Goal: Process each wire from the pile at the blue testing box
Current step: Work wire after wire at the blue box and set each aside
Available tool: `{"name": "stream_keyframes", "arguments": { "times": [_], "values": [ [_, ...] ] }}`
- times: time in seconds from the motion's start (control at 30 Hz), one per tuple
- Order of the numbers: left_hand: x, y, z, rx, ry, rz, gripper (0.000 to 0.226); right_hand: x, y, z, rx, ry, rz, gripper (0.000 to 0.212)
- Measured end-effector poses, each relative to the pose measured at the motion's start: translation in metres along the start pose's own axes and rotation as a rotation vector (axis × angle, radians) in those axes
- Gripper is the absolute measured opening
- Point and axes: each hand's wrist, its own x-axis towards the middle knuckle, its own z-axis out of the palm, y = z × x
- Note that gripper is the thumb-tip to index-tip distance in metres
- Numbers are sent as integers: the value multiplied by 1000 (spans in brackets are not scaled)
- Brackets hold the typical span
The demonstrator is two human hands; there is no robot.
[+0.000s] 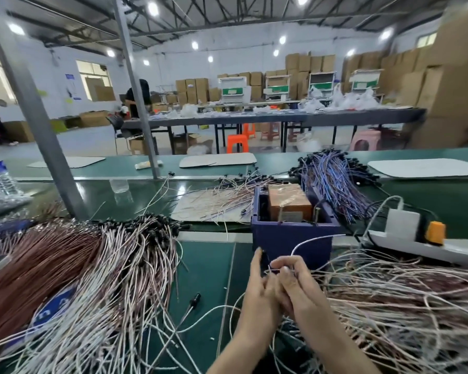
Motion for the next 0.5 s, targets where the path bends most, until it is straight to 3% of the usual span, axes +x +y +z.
{"name": "stream_keyframes", "arguments": {
  "times": [0.17, 0.27, 0.33, 0.43, 0.5],
  "values": [
    [14, -5, -5, -142, 36, 13, 55, 0, 10, -6, 86, -103, 11, 24],
    [16, 2, -7, -174, -42, -87, 27, -1, 13, -7, 159, -178, 33, 31],
    [17, 6, -9, -178, -88, -183, 34, 0, 15, -7, 203, -225, 62, 41],
    [16, 8, -12, -139, -128, -184, 37, 0, 20, -10, 163, -199, 74, 63],
    [15, 8, -14, -153, -85, -157, 30, 1, 20, -13, 142, -125, 80, 63]
  ]
}}
